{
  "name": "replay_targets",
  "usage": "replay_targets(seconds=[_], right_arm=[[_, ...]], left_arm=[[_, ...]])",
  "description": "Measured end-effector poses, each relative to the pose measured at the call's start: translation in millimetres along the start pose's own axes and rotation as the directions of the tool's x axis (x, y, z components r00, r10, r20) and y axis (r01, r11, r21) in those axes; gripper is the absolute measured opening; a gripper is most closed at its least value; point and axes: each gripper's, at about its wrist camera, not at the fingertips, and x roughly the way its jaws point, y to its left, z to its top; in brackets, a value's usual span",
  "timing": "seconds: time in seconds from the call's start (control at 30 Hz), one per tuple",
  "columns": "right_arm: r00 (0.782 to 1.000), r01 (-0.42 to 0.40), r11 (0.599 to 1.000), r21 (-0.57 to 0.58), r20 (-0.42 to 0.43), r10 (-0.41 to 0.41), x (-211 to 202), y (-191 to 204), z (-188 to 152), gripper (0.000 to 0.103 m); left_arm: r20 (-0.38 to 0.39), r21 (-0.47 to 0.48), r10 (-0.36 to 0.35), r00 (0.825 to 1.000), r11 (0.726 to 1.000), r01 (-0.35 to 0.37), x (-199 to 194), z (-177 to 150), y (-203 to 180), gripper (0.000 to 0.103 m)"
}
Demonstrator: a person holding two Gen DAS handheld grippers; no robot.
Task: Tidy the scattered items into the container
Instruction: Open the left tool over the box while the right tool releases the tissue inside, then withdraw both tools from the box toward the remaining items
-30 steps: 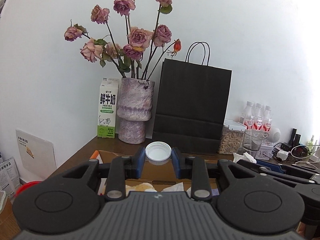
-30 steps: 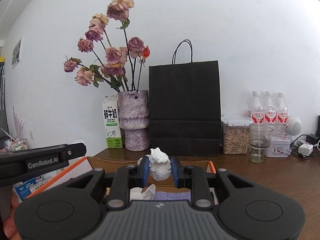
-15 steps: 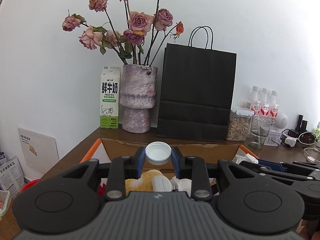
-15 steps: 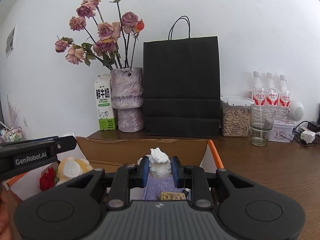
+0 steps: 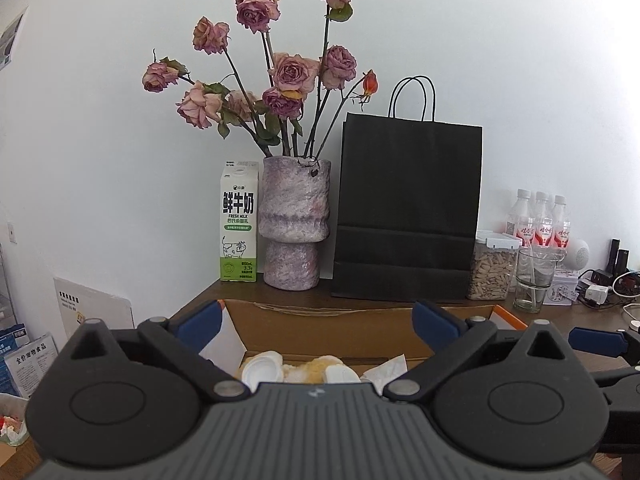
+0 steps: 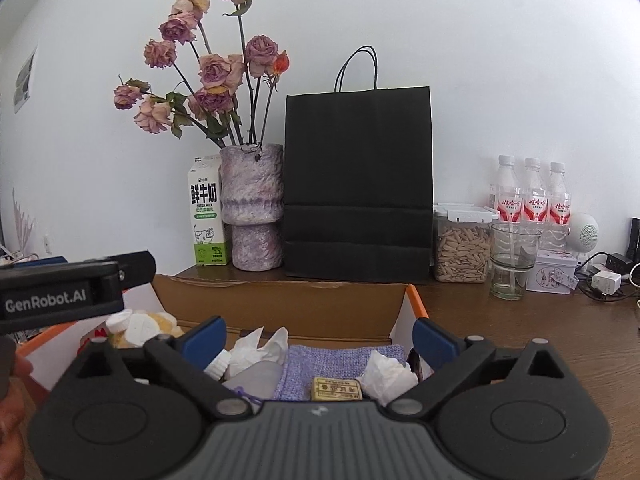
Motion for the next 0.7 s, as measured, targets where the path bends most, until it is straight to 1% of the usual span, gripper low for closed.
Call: replay_targets(seconds=[0.43, 0.7], right_arm=[[1.000, 0.000, 1.000, -0.019, 0.005, 0.000, -10.7, 3.9, -1.1, 0.101], [1.000, 0.013, 0.999, -0.040, 0.014, -0.013, -19.2, 4.3, -4.9, 0.101]], left_arm=[[-0.011, 0.019, 0.013, 1.000, 1.000, -0.013, -0.6, -7.2, -0.8, 0.103], [0.003, 0.029, 0.017, 1.000, 0.999, -0.017, -7.7, -13.3, 1.9, 0.103]])
